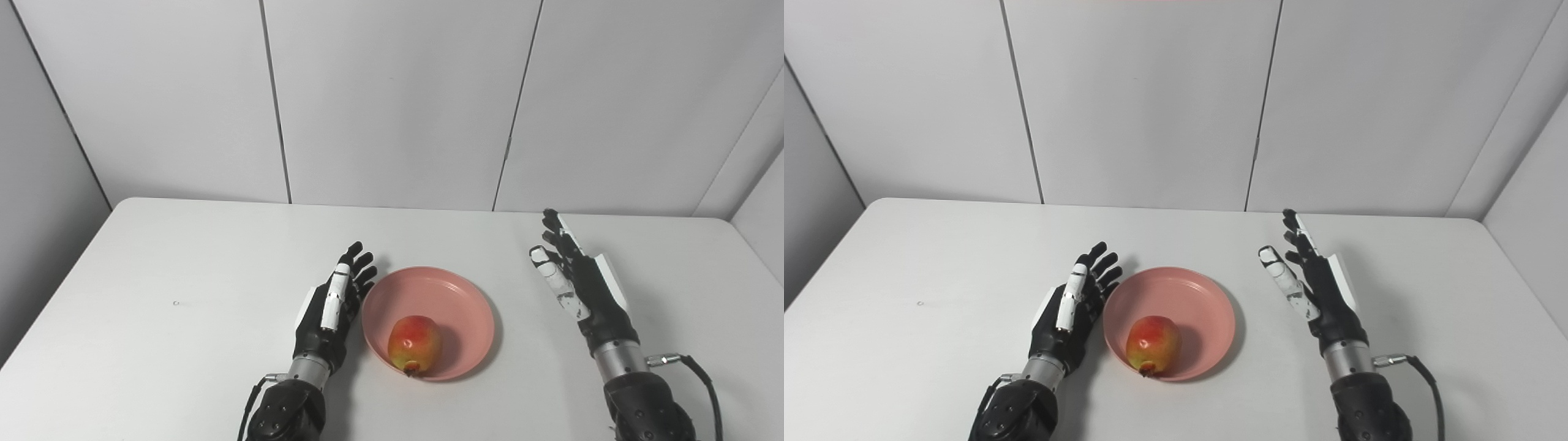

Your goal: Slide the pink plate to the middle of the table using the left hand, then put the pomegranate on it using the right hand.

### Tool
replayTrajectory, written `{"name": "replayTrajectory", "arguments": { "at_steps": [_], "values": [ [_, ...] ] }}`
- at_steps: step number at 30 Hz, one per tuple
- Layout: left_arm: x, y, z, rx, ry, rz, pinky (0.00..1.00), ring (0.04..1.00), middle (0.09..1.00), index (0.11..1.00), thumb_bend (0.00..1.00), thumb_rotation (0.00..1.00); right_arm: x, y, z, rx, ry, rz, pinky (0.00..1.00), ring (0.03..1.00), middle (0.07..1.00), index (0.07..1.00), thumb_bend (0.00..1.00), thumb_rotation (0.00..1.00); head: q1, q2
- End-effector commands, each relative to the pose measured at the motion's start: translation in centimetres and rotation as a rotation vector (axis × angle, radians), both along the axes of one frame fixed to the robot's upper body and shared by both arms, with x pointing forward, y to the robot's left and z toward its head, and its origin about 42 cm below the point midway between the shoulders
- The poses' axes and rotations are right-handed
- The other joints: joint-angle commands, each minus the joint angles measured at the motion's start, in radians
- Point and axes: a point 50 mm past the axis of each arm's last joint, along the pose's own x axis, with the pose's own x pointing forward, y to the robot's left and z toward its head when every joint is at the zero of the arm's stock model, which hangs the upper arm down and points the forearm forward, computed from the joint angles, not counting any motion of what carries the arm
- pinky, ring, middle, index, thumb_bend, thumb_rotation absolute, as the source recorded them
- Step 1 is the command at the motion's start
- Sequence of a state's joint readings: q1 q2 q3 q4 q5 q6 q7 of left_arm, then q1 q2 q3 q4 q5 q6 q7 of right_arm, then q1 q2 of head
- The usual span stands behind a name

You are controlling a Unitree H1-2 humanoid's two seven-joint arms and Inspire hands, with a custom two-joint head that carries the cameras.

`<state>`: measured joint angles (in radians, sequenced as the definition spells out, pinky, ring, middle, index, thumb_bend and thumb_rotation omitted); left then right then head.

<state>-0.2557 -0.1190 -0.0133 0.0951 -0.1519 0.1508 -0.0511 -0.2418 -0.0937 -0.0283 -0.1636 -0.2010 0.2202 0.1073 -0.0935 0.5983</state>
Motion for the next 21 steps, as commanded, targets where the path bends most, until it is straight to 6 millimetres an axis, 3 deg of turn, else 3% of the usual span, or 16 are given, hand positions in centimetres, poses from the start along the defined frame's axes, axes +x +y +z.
{"name": "replayTrajectory", "arguments": {
  "at_steps": [1, 6, 10, 18, 20, 21],
  "values": [
    [0.0, 0.3, 0.7, 0.001, -0.037, -0.005, 0.96, 0.950, 0.966, 0.957, 0.44, 1.00, -0.1, 0.1, 0.8, 0.076, -0.066, 0.023, 0.94, 0.975, 0.996, 0.997, 0.90, 1.00, -0.006, -0.002],
    [-0.2, 0.9, 0.9, 0.020, -0.090, -0.004, 0.99, 0.988, 0.999, 0.996, 0.44, 1.00, -0.9, 0.8, -0.5, 0.202, -0.005, 0.037, 0.96, 0.988, 1.000, 1.000, 0.90, 1.00, -0.021, -0.003],
    [-0.3, 1.2, 1.3, 0.055, -0.120, 0.008, 1.00, 1.000, 1.000, 1.000, 0.44, 1.00, -1.2, 1.6, -0.8, 0.251, 0.020, 0.043, 1.00, 1.000, 1.000, 1.000, 0.83, 1.00, -0.030, -0.005],
    [-0.9, 1.8, 1.6, 0.112, -0.169, 0.025, 1.00, 1.000, 1.000, 1.000, 0.43, 1.00, -2.1, 2.6, -1.8, 0.338, 0.061, 0.045, 1.00, 0.998, 1.000, 1.000, 0.55, 1.00, -0.043, -0.006],
    [-0.9, 1.9, 1.6, 0.120, -0.174, 0.026, 1.00, 1.000, 1.000, 1.000, 0.43, 1.00, -2.2, 2.8, -1.9, 0.349, 0.062, 0.047, 1.00, 0.997, 1.000, 1.000, 0.51, 1.00, -0.047, -0.008],
    [-0.9, 2.0, 1.6, 0.123, -0.175, 0.026, 1.00, 1.000, 1.000, 1.000, 0.43, 1.00, -2.2, 3.0, -1.9, 0.352, 0.061, 0.048, 1.00, 0.994, 1.000, 0.997, 0.44, 1.00, -0.047, -0.008]
  ]
}}
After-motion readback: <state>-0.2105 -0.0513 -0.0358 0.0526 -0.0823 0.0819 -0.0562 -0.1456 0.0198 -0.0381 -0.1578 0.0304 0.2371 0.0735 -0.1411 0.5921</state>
